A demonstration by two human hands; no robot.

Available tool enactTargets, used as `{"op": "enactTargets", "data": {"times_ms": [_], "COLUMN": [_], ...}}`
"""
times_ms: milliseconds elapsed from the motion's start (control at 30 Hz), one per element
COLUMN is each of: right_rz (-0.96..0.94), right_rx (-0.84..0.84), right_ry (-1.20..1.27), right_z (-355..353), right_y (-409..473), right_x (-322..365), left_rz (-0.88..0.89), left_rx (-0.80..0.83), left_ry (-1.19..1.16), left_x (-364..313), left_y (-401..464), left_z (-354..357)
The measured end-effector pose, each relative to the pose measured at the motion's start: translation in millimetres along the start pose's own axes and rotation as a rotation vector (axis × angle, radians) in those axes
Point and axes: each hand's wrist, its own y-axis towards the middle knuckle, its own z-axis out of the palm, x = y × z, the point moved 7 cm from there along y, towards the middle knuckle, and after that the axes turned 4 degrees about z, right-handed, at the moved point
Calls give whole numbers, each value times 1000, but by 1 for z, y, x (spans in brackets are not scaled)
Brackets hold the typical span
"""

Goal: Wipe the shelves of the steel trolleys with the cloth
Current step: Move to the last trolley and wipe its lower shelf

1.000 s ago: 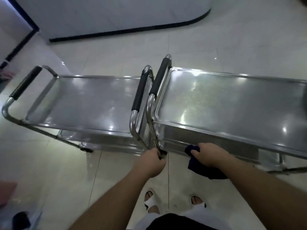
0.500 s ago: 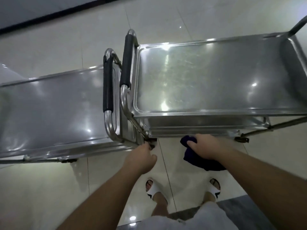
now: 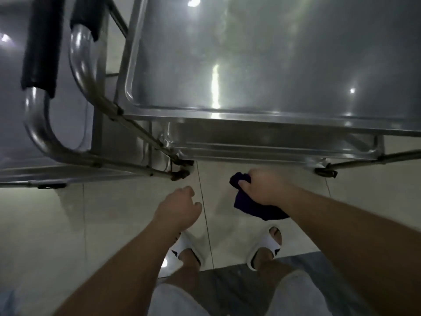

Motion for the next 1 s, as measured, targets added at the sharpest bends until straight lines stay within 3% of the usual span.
{"op": "enactTargets", "data": {"times_ms": [233, 500, 1000], "right_rz": [43, -7, -233], "right_rx": [-24, -83, -490], "right_ry": [63, 90, 72], "right_z": [84, 154, 157], "right_y": [114, 252, 439], "right_x": [-24, -13, 24], "left_rz": [29, 61, 204], "left_rx": [-19, -93, -357], "left_ry": [-44, 99, 57], "left_x": [44, 98, 153], "left_y": [117, 228, 396], "left_z": [54, 92, 134]}}
